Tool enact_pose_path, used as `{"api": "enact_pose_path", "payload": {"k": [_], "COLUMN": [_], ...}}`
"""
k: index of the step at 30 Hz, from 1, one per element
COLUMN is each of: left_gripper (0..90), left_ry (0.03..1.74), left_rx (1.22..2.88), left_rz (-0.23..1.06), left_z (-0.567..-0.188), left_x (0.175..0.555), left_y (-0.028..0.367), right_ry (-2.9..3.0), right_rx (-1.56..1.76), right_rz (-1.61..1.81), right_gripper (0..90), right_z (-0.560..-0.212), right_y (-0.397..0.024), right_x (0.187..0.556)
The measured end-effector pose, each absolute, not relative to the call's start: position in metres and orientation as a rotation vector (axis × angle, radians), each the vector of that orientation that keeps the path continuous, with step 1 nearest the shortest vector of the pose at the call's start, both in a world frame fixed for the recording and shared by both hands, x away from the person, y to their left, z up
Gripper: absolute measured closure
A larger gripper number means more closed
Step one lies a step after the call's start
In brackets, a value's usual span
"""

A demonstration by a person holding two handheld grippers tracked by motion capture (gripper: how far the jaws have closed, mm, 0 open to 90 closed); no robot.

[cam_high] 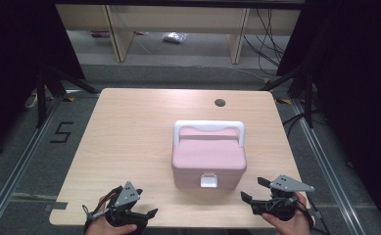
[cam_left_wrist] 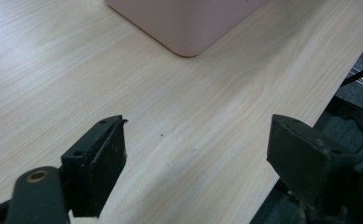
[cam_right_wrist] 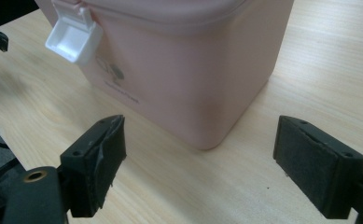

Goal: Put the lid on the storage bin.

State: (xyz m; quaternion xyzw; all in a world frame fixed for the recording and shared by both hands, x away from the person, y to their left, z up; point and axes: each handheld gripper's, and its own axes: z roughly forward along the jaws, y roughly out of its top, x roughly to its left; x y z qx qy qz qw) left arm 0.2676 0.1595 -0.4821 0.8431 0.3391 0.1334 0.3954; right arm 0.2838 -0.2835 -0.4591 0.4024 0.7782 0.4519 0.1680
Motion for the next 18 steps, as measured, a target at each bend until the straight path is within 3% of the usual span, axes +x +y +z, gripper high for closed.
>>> {"api": "enact_pose_path", "payload": {"k": [18], "left_gripper": [17.0], "left_ry": [0.848], "left_rx": [2.176], "left_rz": [0.331], "left_z": [-0.494], "left_x": [0.257], "left_y": [0.158], "right_ry": [2.343], "right_rx": [1.223], "right_rz": [1.206], "right_gripper": [16.4], "right_z": [-0.481], "right_y": [-0.277], "right_x": [0.267]}}
